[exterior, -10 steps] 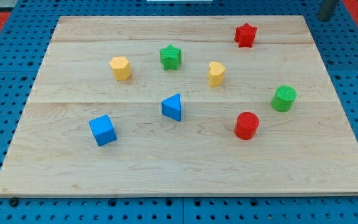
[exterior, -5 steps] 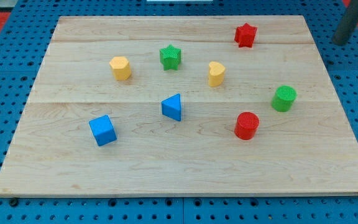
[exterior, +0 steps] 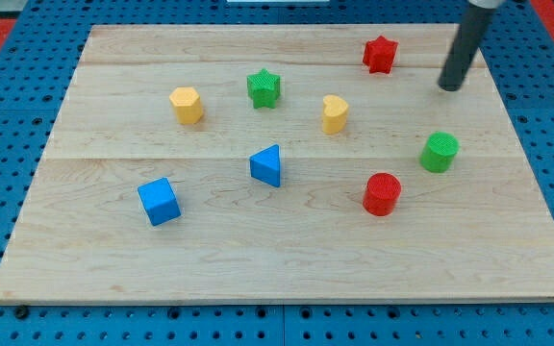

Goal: Slide red star towards yellow heart

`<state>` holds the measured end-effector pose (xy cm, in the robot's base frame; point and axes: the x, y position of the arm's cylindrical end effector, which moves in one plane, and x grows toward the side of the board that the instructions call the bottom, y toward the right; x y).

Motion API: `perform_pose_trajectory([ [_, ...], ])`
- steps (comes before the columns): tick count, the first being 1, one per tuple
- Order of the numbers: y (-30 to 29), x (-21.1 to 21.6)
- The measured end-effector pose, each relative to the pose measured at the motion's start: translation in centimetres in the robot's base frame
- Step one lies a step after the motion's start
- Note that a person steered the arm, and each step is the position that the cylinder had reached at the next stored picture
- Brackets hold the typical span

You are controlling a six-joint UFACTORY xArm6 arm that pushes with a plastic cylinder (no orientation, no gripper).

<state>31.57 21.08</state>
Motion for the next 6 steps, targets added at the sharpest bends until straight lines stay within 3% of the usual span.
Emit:
perform_pose_trajectory([
  [3, -2.6, -0.7],
  [5, -10.0, -5.4],
  [6, -9.8, -4.2],
])
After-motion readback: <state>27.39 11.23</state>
